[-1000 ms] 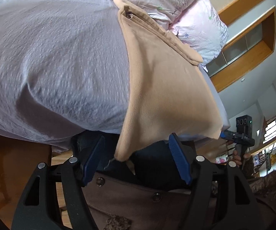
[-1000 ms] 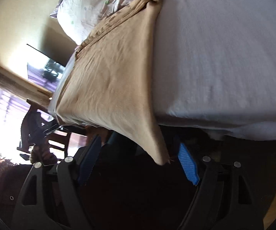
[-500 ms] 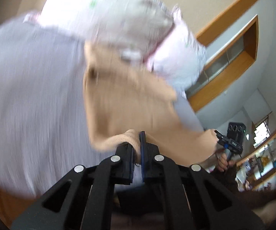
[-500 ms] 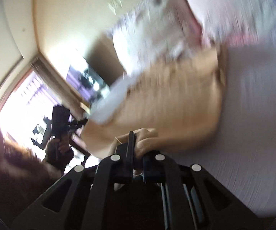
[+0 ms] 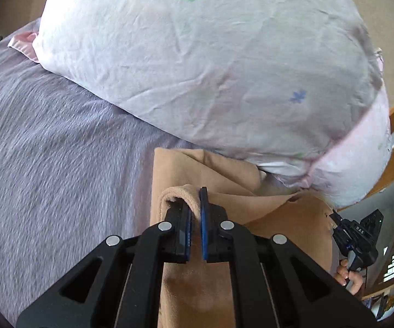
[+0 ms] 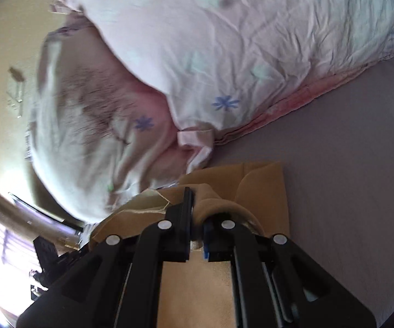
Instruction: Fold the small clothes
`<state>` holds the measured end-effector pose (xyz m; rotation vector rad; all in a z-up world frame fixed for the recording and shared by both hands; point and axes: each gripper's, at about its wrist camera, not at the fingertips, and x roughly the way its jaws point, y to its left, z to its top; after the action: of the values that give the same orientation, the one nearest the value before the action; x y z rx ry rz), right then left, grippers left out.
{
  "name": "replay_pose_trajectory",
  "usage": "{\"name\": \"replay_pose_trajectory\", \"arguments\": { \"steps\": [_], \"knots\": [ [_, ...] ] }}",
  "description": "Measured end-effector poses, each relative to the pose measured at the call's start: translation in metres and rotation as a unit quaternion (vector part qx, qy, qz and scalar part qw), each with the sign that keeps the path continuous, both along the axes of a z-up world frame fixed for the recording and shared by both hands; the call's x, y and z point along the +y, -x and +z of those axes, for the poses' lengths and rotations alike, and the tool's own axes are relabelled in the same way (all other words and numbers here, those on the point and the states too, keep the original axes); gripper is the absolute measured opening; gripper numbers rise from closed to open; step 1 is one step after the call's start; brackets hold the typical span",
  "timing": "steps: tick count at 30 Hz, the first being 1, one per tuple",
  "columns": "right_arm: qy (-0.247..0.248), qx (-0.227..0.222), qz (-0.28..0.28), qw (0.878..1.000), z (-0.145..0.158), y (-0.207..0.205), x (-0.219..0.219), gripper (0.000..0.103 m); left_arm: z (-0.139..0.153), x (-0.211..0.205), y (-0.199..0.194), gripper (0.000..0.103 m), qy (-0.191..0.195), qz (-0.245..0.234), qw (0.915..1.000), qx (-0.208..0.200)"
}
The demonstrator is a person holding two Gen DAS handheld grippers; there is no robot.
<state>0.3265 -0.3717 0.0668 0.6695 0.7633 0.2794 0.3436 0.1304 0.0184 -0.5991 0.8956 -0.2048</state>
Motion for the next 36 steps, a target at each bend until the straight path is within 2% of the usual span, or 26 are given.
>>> {"name": "replay_pose_trajectory", "arguments": {
  "steps": [3,4,7,8,9,10,11,12,13,14,17,20,23,24,26,27,29,30,31,33,34,36],
  "knots": [
    [0.017,0.031,-0.014,0.999,-0.011,-0.012,0.008,0.008,-0.001,0.002,-0.004,0.005,0.013,0.006,0.9999,0.003],
    [0.024,0.041,-0.019,0.999,-0.014,-0.014,0.009,0.011,-0.001,0.004,-0.006,0.006,0.022,0.008,0.9997,0.004],
    [0.021,0.055,-0.021,0.998,-0.018,-0.018,0.01,0.03,0.003,0.014,-0.007,0.007,0.056,0.018,0.9983,-0.003],
    [0.018,0.051,-0.019,0.998,-0.016,-0.016,0.01,0.043,0.005,0.017,-0.007,0.012,0.067,0.021,0.9975,-0.002],
    [0.023,0.045,-0.017,0.999,-0.009,-0.012,0.01,0.05,0.007,0.021,-0.006,0.028,0.076,0.03,0.9966,0.0],
    [0.026,0.038,-0.018,0.999,-0.005,-0.011,0.013,0.065,0.011,0.024,-0.002,0.044,0.064,0.048,0.9968,-0.002],
    [0.036,0.02,-0.029,0.999,0.005,-0.001,0.012,0.081,0.016,0.028,0.004,0.081,0.049,0.067,0.9965,-0.009],
    [0.04,-0.001,-0.031,0.999,0.012,0.005,0.012,0.084,0.026,0.036,0.012,0.087,0.036,0.091,0.9943,-0.042],
    [0.039,-0.019,-0.026,0.999,0.02,0.014,0.012,0.087,0.032,0.039,0.02,0.087,0.028,0.094,0.9929,-0.067],
    [0.033,-0.031,-0.013,0.999,0.024,0.021,0.013,0.087,0.037,0.042,0.024,0.087,0.021,0.086,0.9932,-0.075],
    [0.008,-0.032,0.058,0.998,0.022,0.045,0.028,0.087,0.034,0.039,0.041,0.087,0.02,0.043,0.9981,-0.041],
    [0.032,-0.015,0.107,0.994,0.01,0.058,0.047,0.088,0.018,0.018,0.06,0.085,-0.004,0.0,0.9999,-0.014],
    [0.052,0.054,0.106,0.992,-0.022,0.04,0.056,0.093,-0.004,0.001,0.07,0.082,0.006,-0.034,0.9993,0.014],
    [0.041,0.041,0.103,0.993,-0.024,0.04,0.052,0.093,-0.012,-0.004,0.07,0.08,0.011,-0.042,0.9987,0.027],
    [0.019,0.055,0.096,0.994,-0.024,0.04,0.048,0.093,-0.022,-0.011,0.068,0.076,0.018,-0.052,0.9974,0.045],
    [0.008,0.056,0.094,0.994,-0.023,0.044,0.045,0.093,-0.022,-0.014,0.071,0.074,0.012,-0.051,0.998,0.036],
    [0.001,0.046,0.097,0.994,-0.019,0.057,0.043,0.096,-0.025,-0.02,0.07,0.068,0.021,-0.06,0.9971,0.041],
    [0.001,0.043,0.099,0.994,-0.017,0.062,0.04,0.096,-0.024,-0.017,0.068,0.06,0.03,-0.046,0.9977,0.039],
    [-0.002,0.042,0.1,0.994,-0.018,0.066,0.038,0.096,-0.025,-0.012,0.064,0.056,0.047,-0.036,0.9972,0.046],
    [-0.018,0.04,0.102,0.994,-0.018,0.075,0.033,0.096,-0.036,-0.001,0.056,0.019,0.091,-0.006,0.9935,0.067],
    [-0.026,0.04,0.103,0.994,-0.013,0.08,0.027,0.096,-0.043,0.005,0.055,0.018,0.126,0.009,0.9891,0.076],
    [-0.041,0.038,0.102,0.993,-0.008,0.087,0.02,0.096,-0.039,0.004,0.057,0.016,0.128,0.014,0.9884,0.079]
  ]
}}
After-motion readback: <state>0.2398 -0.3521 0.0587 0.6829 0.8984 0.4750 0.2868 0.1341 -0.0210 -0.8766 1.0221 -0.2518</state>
